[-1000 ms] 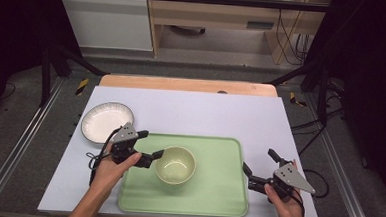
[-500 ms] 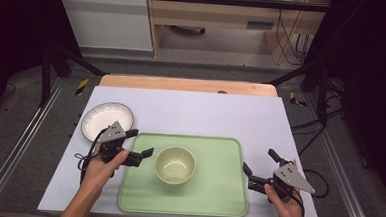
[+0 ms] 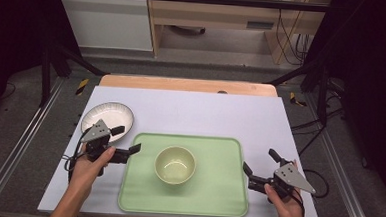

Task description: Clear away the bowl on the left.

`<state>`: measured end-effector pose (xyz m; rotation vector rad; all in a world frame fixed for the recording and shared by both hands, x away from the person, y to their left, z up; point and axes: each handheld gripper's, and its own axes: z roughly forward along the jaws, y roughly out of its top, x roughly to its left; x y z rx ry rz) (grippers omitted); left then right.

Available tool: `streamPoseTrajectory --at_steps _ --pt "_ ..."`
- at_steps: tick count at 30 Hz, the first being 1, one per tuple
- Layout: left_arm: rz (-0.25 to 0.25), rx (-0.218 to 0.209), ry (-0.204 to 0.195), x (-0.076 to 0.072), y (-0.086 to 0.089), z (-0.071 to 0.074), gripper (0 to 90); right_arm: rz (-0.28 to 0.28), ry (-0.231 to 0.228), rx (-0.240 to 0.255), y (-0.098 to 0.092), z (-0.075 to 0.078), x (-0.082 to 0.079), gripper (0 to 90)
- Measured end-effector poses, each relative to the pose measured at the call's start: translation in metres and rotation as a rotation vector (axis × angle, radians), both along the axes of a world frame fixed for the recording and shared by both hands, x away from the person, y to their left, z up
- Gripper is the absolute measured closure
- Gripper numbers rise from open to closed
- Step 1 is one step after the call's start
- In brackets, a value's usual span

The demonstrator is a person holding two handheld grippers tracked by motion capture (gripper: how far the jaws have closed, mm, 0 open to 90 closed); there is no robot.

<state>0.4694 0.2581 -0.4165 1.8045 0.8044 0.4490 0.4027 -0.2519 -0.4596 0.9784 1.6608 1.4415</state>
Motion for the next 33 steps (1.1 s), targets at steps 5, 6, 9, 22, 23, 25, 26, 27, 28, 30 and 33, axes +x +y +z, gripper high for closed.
streamPoseTrajectory --at_steps 5,6,9,22,23,25,26,27,28,30,33 --pt "0.02 -0.009 -0.012 -0.001 0.011 0.001 5.7 0.0 0.001 0.001 0.0 0.0 0.0 2.5" --pt "0.025 -0.012 -0.012 -0.001 0.014 0.001 5.7 0.0 -0.001 0.0 0.0 0.0 0.0 2.5" --pt "0.038 -0.017 -0.015 -0.001 0.021 0.0 5.7 0.001 0.0 0.001 0.0 0.0 0.0 2.5" --pt "0.065 -0.022 -0.019 -0.004 0.04 -0.002 5.3 0.003 -0.002 0.0 0.0 0.0 0.0 2.4" --pt "0.065 -0.025 -0.019 -0.005 0.04 -0.002 5.0 0.003 -0.002 -0.001 0.0 0.0 0.0 2.4" --pt "0.066 -0.027 -0.024 -0.005 0.042 -0.002 4.3 0.003 -0.001 0.0 0.0 0.0 0.0 2.4" --pt "0.066 -0.028 -0.027 -0.006 0.042 -0.002 4.2 0.003 -0.002 -0.001 0.0 0.0 0.0 2.4" --pt "0.066 -0.03 -0.029 -0.006 0.043 -0.002 4.1 0.003 -0.002 -0.002 0.0 0.0 0.0 2.4" --pt "0.067 -0.032 -0.029 -0.006 0.044 -0.002 4.1 0.003 -0.002 -0.001 0.0 0.0 0.0 2.4" --pt "0.07 -0.034 -0.032 -0.007 0.045 -0.003 3.8 0.003 -0.001 -0.001 0.0 0.0 0.0 2.4" --pt "0.073 -0.034 -0.035 -0.007 0.048 -0.004 3.8 0.004 -0.003 -0.001 0.0 0.0 0.0 2.4"
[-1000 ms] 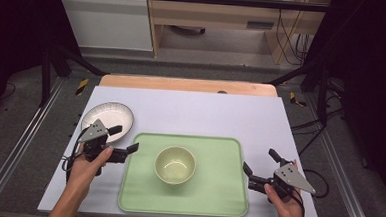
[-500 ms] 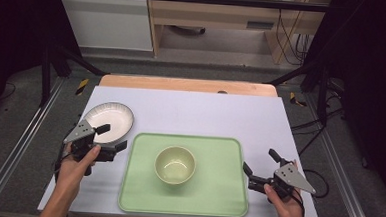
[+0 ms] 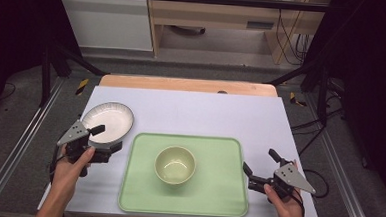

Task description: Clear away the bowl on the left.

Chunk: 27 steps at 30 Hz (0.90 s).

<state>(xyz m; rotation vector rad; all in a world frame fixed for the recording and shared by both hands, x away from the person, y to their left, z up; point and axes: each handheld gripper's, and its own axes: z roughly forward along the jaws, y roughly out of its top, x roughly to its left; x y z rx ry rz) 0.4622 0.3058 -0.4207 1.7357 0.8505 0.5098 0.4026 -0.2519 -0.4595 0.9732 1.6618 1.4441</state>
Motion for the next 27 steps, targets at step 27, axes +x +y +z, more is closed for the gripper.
streamPoseTrajectory --at_steps 27 --pt "-0.001 -0.025 -0.041 -0.004 0.013 -0.017 3.9 0.001 0.002 -0.002 0.001 0.0 0.0 2.4"
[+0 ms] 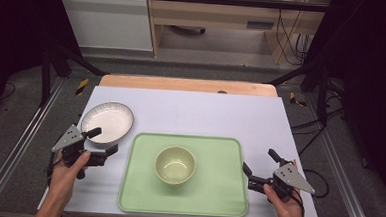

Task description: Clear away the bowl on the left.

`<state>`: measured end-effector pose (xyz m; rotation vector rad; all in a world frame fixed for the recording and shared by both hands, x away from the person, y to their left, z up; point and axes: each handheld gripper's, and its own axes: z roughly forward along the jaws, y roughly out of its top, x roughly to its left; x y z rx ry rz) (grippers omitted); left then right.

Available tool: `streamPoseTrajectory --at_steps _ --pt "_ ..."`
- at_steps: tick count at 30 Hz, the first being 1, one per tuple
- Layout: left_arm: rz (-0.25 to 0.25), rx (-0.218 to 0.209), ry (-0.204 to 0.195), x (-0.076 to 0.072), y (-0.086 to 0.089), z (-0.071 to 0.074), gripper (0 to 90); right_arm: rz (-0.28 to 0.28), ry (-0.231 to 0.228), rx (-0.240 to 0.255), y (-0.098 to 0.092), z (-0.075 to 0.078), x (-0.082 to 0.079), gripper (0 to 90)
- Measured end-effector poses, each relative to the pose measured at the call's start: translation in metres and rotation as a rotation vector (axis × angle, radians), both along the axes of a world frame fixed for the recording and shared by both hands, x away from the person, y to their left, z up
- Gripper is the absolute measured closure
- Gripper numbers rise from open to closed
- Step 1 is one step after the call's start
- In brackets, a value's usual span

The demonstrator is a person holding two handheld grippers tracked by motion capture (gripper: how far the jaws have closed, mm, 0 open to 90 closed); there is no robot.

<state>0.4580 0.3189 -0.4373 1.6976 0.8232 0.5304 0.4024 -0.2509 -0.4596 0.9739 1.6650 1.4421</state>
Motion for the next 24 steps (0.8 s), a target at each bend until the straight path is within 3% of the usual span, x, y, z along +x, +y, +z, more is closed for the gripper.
streamPoseTrajectory --at_steps 24 --pt "0.017 0.004 -0.019 -0.005 0.012 -0.016 4.0 0.005 -0.002 -0.009 0.0 0.0 0.001 2.4"
